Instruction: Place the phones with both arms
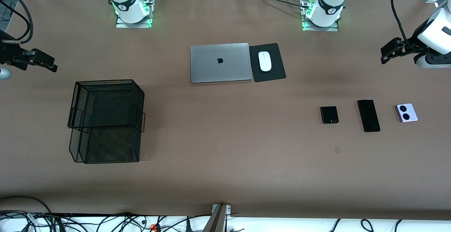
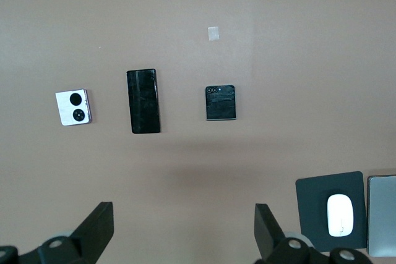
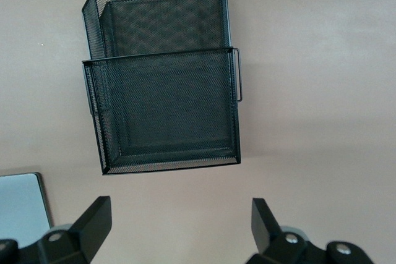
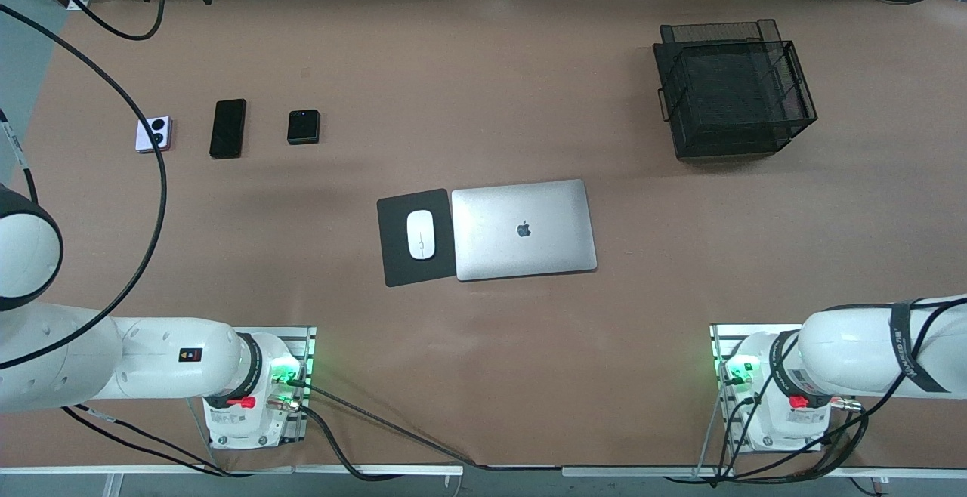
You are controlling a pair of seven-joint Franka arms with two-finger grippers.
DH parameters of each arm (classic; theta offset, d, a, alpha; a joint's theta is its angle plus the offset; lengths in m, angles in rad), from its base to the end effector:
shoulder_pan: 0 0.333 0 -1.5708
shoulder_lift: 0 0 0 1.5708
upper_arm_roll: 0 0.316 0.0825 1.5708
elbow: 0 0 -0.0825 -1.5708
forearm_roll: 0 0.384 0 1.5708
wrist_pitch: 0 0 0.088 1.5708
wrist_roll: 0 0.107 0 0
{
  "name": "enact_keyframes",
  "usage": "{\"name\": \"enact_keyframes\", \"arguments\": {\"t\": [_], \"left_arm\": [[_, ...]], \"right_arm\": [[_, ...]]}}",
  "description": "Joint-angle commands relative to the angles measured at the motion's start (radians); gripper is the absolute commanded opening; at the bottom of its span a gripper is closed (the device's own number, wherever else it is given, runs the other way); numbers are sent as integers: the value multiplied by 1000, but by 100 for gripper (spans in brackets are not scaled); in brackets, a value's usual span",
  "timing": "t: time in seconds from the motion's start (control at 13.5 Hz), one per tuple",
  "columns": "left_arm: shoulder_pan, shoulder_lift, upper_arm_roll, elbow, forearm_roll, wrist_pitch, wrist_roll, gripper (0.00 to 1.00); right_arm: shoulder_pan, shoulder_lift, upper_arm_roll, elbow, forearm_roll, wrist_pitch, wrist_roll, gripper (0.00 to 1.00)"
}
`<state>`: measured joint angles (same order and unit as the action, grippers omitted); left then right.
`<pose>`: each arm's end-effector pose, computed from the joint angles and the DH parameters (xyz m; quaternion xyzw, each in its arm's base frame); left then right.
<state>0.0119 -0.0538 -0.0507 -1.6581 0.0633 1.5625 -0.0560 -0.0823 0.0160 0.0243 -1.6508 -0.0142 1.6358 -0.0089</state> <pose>0.5352 -0.0147 0.6122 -0.9992 -0.0083 0.0193 0.0340 0.5613 -0.0341 0.5833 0.9996 -0.0240 -0.0157 0.0064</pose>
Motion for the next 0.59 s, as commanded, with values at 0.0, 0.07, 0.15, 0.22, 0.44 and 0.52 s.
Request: {"name": "enact_keyframes", "arguments": {"t": [0.0, 0.07, 0.15, 0.22, 0.44, 0.52], "left_arm": [[2, 15, 3, 35, -19, -28, 18, 100], [2, 17, 3, 35, -19, -28, 16, 100], [2, 17, 3, 35, -19, -30, 19, 100], [0, 17, 3, 35, -19, -35, 19, 100], [-3, 18, 3, 34, -19, -51, 19, 100], [-6, 20, 3, 32, -19, -65, 19, 100]], "right_arm": [[3, -8, -3, 0, -4, -10, 1, 100], [3, -8, -3, 2, -4, -10, 1, 100], [3, -8, -3, 2, -4, -10, 1, 100], [3, -8, -3, 0, -4, -10, 1, 100], [3, -7, -1, 0, -4, -10, 1, 100], [3, -7, -3, -1, -4, -10, 1, 100]]}}
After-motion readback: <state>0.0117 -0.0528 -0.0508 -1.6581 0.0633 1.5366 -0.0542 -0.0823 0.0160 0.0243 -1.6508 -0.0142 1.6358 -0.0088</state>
